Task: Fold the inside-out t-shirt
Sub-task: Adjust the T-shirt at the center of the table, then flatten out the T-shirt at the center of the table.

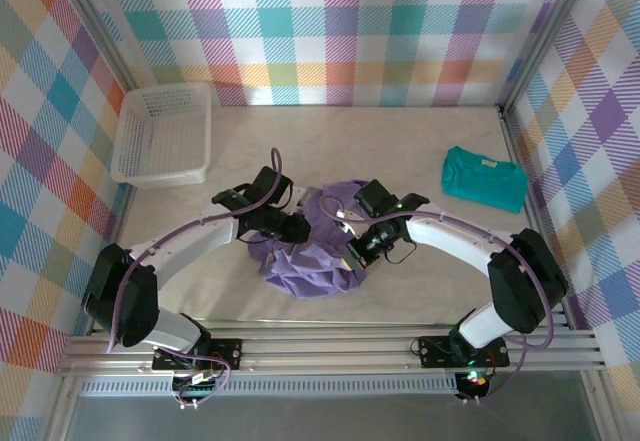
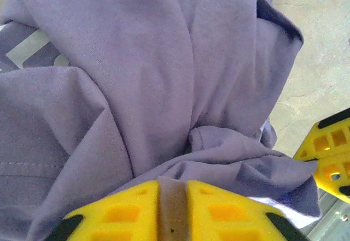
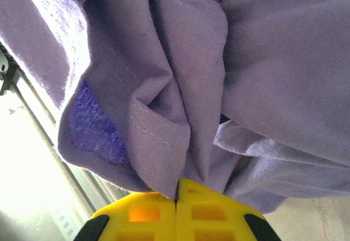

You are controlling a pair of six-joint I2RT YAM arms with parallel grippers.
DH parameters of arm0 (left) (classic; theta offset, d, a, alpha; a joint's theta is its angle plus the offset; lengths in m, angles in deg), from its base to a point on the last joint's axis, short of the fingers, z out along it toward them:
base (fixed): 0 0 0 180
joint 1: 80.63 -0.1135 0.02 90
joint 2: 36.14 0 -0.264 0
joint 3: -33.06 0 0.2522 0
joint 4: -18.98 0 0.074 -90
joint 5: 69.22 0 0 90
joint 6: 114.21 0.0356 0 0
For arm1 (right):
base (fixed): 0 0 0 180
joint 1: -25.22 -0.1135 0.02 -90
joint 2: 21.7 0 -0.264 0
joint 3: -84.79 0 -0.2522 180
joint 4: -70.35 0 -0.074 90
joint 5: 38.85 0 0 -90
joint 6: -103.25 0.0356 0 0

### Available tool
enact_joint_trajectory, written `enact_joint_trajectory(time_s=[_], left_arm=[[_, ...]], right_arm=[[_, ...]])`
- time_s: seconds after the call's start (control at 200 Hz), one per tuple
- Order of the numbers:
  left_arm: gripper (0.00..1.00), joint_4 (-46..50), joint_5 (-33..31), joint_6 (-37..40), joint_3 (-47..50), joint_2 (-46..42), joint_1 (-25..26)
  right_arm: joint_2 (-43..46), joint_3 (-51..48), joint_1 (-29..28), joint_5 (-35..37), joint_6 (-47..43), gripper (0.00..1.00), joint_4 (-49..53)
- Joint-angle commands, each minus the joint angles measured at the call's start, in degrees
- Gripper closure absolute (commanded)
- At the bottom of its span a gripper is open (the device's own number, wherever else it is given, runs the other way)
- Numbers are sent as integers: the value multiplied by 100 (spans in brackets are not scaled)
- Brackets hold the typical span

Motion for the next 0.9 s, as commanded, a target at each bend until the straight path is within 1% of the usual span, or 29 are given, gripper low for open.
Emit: enact_joint_trajectory(time_s=[0.0, 0.1, 0.285, 0.355, 0.475, 0.595, 0.61, 0.76, 0.82, 0.895], left_arm=[[91, 97, 55, 45, -172, -212, 29], [100, -142, -132, -85, -26, -659, 15], [100, -637, -313, -366, 502, -1643, -170], [100, -801, -339, -459, 713, -1857, -234], [100, -1121, -204, -632, 949, -2203, -278], [100, -1502, -317, -815, 1211, -2735, -322], [100, -1701, -331, -841, 1249, -2800, -334], [100, -2220, -550, -1284, 1451, -3311, -530], [100, -2301, -755, -1438, 1425, -3403, -573], [100, -2216, -1114, -1460, 1296, -3407, -599]], right_arm=[[103, 215, 55, 64, -142, 100, 81], [230, 277, 128, 42, -118, 100, 32], [439, 419, 320, -259, -37, 100, -215], [360, 511, 329, -353, -32, 100, -231], [196, 678, 340, -378, 24, 100, -237], [90, 871, 494, -407, 181, 100, -221], [75, 893, 520, -424, 202, 100, -218], [-142, 1220, 672, -895, 184, 100, -121], [-253, 1353, 672, -1161, 128, 100, -95], [-360, 1559, 672, -1636, 14, 90, -41]])
